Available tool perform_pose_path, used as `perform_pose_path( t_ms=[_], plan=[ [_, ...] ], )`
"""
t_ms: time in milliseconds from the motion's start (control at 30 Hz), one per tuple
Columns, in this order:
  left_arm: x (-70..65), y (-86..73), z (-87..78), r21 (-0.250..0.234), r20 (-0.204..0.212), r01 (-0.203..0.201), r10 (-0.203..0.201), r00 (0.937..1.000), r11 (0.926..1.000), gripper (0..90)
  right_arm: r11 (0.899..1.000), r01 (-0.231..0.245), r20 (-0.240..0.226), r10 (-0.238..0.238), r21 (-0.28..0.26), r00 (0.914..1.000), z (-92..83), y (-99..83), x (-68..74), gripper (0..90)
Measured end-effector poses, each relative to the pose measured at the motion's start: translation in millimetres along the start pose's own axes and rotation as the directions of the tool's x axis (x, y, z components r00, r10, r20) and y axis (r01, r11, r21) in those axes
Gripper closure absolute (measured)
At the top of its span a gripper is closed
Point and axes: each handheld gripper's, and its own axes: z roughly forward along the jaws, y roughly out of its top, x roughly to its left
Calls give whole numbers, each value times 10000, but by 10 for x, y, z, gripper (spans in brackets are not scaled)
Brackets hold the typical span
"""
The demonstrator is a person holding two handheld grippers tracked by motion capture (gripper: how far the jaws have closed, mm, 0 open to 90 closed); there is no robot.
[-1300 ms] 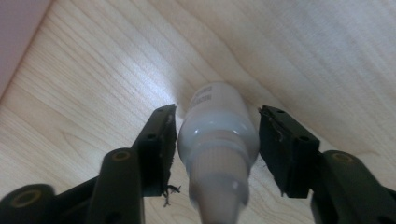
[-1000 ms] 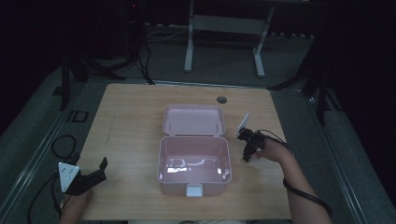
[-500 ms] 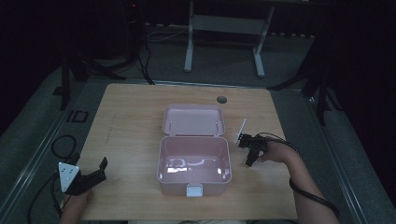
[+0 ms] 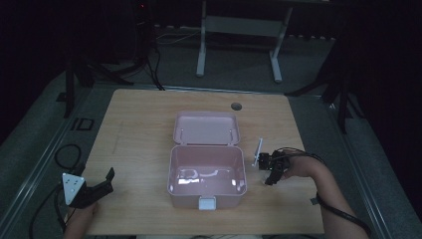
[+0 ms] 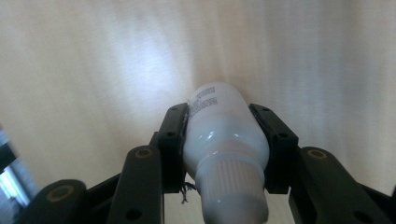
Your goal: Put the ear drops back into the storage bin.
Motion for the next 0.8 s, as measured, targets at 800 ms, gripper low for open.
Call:
perform_pose_path(
  t_ms=[800],
  plan=[
    [4, 1, 2, 10, -22, 44, -43, 10000, 10000, 20, 9746, 2121, 408, -2154, 715, 9757, -37, 24, 316, 596]
  ],
)
